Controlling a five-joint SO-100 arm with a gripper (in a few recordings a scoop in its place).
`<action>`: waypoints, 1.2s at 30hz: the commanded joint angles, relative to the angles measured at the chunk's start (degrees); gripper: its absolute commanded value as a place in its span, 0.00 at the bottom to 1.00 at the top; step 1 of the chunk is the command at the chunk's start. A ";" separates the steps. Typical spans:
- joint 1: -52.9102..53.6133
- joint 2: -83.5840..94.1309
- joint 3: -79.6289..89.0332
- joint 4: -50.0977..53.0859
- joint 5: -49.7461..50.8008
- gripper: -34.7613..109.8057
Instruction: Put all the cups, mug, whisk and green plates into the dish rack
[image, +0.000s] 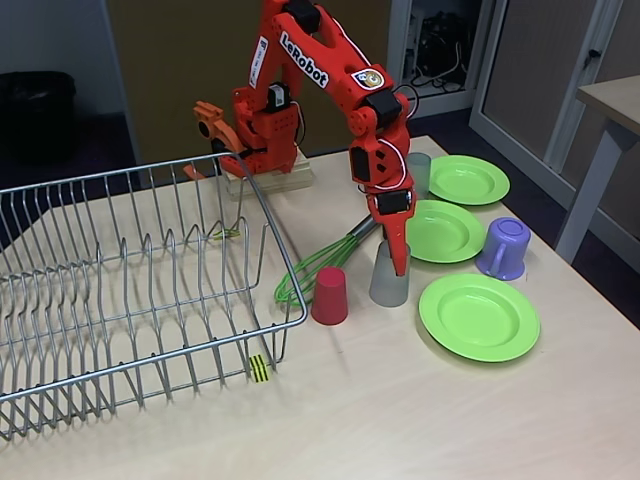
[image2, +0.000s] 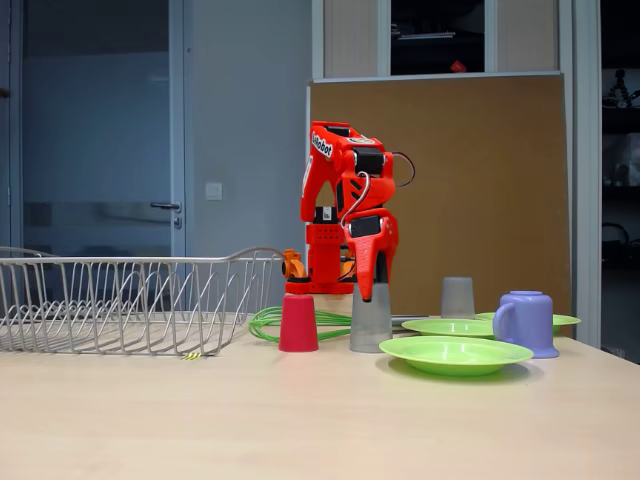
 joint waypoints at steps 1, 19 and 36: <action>-0.09 -0.53 -1.32 0.26 0.88 0.34; -1.32 10.72 -10.02 17.67 1.41 0.24; 16.61 14.59 -40.43 36.30 -27.69 0.24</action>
